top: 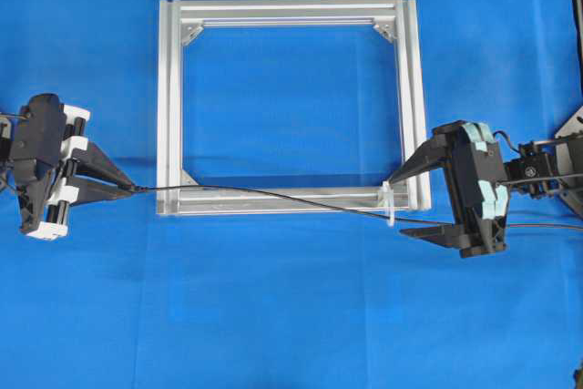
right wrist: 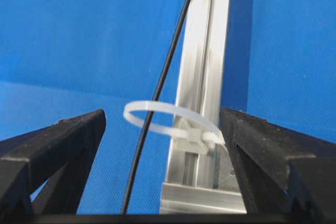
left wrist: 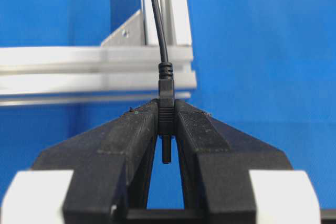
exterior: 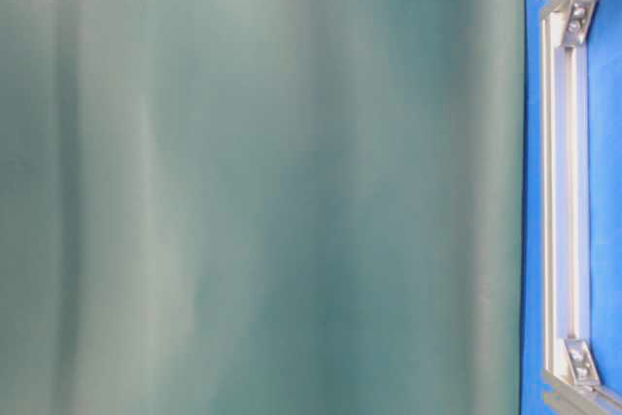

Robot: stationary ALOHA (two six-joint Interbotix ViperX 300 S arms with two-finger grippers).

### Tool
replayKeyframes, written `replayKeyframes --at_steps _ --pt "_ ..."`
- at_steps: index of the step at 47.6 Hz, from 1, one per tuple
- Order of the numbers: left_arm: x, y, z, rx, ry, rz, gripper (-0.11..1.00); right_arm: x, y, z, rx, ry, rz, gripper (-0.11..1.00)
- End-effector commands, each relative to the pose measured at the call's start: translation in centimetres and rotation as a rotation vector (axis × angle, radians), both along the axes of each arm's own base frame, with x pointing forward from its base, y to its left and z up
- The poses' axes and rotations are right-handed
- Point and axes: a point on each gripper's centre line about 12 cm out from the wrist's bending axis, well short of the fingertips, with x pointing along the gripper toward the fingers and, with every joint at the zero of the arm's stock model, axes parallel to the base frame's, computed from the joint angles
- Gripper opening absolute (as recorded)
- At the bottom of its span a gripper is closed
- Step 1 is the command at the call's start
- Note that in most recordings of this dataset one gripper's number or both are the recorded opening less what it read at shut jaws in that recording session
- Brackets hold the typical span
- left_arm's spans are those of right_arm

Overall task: Insert the wire through the string loop located on the right side.
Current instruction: 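Pull the cable leftward through the loop with the left gripper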

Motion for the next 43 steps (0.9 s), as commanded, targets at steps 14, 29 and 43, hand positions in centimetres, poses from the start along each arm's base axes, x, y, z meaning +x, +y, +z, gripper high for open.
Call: replayKeyframes --at_steps 14,29,43 --pt "0.3 -1.6 -1.1 0.004 0.063 -0.064 0.09 0.3 0.1 2.4 0.014 -0.080 0.005 0.95" --pt "0.5 -1.7 -1.0 -0.036 0.067 -0.037 0.44 0.3 0.1 2.3 0.013 -0.077 0.005 0.95" --pt "0.9 -1.7 0.0 -0.059 0.031 -0.025 0.82 0.3 0.1 2.4 0.013 -0.080 0.005 0.95"
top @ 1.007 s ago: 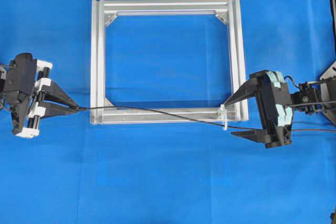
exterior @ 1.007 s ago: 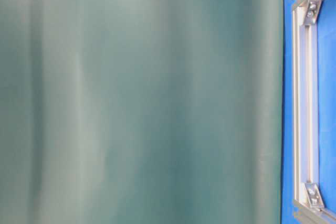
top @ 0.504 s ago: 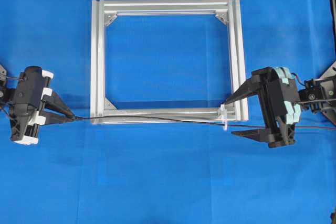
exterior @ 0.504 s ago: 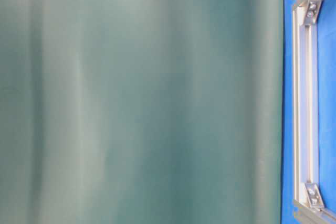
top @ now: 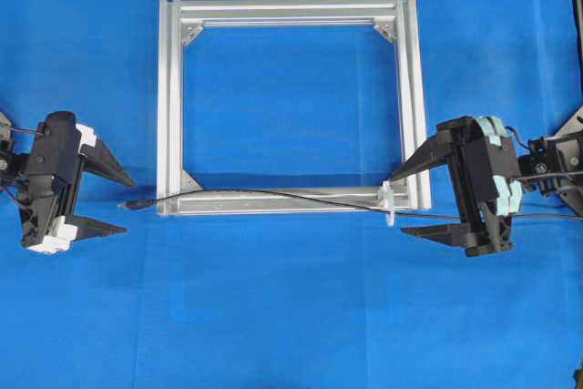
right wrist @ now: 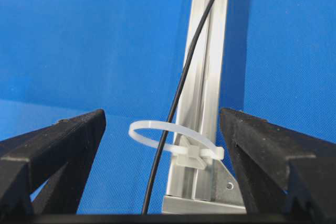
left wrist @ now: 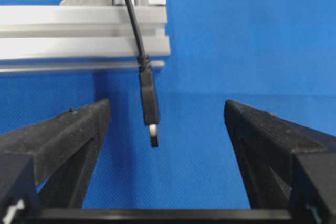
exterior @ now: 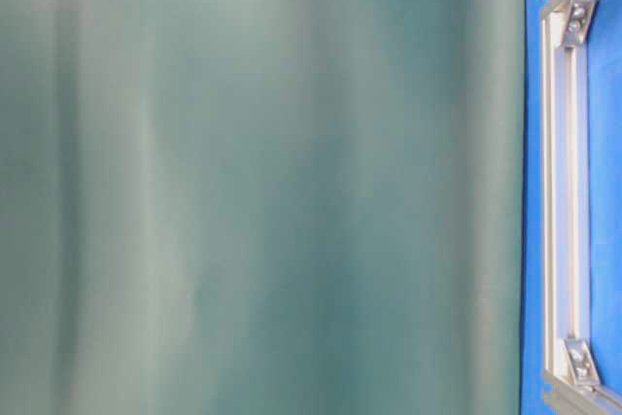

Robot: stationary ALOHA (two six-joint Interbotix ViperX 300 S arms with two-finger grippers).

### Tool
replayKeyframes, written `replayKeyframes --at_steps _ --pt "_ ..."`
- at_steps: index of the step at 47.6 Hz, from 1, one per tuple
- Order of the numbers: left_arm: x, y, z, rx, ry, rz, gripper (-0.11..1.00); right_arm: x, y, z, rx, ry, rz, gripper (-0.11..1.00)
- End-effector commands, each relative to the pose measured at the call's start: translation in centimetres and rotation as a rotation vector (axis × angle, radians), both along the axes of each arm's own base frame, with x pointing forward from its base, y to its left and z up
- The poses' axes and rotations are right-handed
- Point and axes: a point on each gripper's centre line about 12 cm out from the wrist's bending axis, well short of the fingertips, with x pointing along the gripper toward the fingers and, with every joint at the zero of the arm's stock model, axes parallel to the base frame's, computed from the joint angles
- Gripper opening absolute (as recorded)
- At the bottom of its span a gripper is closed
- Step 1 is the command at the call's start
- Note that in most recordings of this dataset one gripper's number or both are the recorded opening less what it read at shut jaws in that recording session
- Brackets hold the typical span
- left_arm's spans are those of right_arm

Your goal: Insert the wire through the string loop located on the right side.

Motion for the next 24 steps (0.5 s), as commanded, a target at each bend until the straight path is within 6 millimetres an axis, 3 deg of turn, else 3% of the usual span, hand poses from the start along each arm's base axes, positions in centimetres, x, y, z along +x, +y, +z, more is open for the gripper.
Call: replayKeyframes --at_steps 1,14,24 --pt "0.8 -0.1 1.5 -0.015 -0.060 0.002 0.82 0.5 0.1 1.0 0.004 -0.034 0.002 0.95" --pt "0.8 0.5 4.8 -0.035 -0.139 0.024 0.82 0.7 0.2 2.3 0.005 -0.024 0.003 0.95" --pt "0.2 1.1 6.1 -0.044 -0.171 0.043 0.82 0.6 0.0 3.5 0.006 -0.023 0.001 0.95"
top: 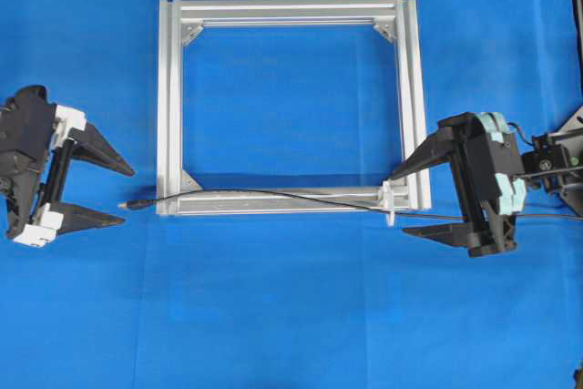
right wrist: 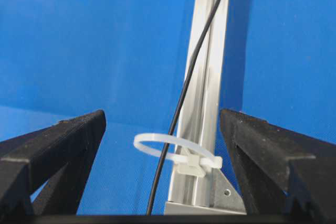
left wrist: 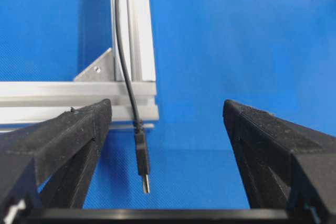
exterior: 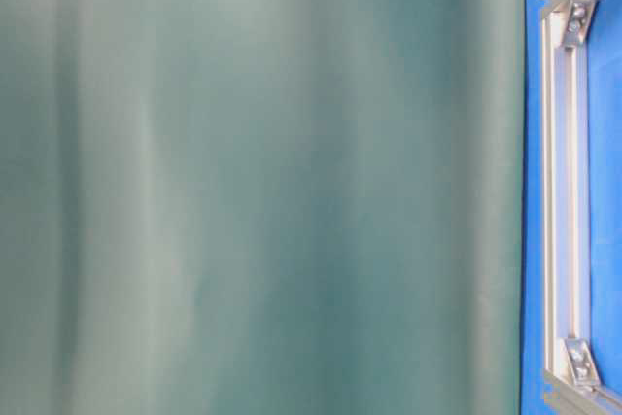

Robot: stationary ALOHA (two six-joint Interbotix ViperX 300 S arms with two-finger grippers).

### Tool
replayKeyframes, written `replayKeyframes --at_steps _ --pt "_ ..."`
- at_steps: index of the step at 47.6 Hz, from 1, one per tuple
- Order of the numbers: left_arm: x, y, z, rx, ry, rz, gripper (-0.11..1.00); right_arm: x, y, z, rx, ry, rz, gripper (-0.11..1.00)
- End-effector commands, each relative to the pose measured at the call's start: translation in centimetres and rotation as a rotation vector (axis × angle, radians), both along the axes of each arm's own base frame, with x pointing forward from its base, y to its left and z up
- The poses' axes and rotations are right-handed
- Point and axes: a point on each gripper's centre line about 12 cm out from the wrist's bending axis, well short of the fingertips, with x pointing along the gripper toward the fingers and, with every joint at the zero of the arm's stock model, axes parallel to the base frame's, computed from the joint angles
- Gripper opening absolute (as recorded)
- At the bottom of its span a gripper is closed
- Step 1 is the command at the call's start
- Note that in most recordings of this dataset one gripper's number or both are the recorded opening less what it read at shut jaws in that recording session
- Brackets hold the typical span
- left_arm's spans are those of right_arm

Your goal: Insert the wire through the string loop located on the right side.

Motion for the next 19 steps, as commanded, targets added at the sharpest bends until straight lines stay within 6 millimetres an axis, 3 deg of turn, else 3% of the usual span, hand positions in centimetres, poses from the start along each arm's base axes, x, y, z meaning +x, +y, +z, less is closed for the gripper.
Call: replayKeyframes --at_steps 1,19 --pt "0.29 0.17 1.13 -0.007 -0.039 0.010 0.82 0.33 -0.05 1.37 0.008 -0.038 -0.004 0.95" --pt "0.06 0.57 1.44 0.013 -0.056 0.014 0.82 0.10 -0.10 1.53 0.009 -0.045 -0.004 0.95"
